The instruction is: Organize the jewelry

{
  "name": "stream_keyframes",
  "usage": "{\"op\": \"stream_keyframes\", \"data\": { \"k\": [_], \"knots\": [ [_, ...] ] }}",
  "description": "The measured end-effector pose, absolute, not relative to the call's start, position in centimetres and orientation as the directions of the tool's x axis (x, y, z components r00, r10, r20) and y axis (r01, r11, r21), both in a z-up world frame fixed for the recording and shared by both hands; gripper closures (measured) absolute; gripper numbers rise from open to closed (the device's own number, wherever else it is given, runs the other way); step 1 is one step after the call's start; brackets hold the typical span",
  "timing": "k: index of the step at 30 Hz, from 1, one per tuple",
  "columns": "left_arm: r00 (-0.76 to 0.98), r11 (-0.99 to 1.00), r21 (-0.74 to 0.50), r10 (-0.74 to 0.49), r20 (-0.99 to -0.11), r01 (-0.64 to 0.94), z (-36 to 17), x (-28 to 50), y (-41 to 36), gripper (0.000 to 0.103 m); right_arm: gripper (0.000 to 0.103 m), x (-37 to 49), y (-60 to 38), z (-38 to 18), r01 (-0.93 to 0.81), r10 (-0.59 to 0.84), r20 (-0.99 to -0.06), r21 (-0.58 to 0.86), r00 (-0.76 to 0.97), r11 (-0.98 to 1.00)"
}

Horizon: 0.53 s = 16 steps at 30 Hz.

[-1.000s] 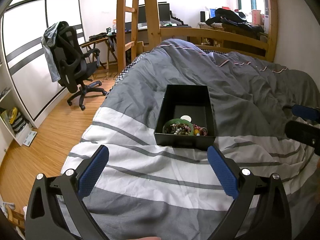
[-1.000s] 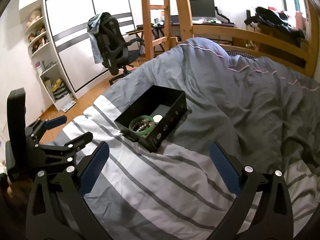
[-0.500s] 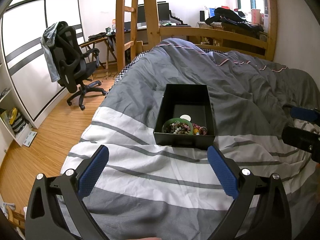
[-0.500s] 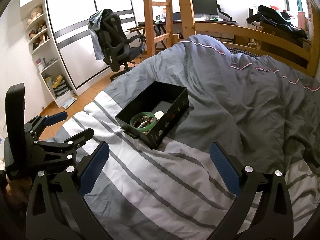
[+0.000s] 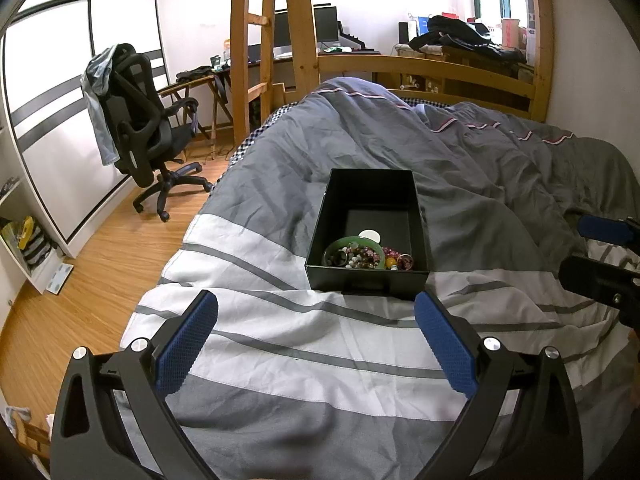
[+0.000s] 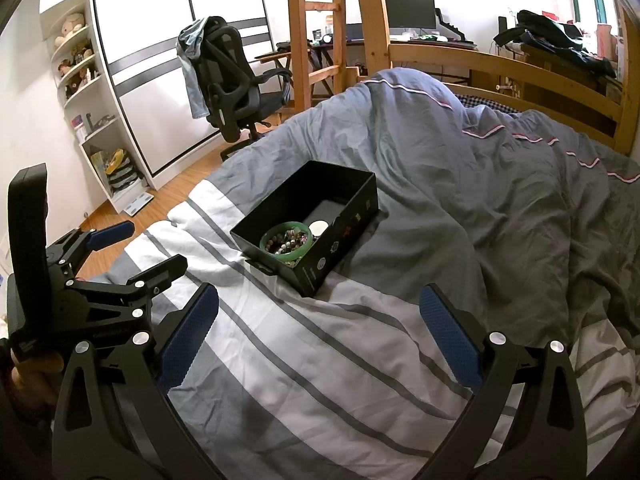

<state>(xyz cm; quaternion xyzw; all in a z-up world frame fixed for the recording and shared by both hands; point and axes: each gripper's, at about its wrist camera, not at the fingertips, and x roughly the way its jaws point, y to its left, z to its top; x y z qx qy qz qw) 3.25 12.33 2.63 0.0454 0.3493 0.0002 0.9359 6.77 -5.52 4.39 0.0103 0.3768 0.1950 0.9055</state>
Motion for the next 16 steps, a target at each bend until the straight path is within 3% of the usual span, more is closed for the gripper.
{"op": "stream_keyframes", "data": {
  "k": [16],
  "knots": [
    [0.750,0.997,0.061,0.007,-0.661,0.044,2.63,3.43,12.79,0.006,0.004,6.66,-5.26,4.14,-0.343,0.360,-0.682,0.167,0.637,0.924]
  ]
}}
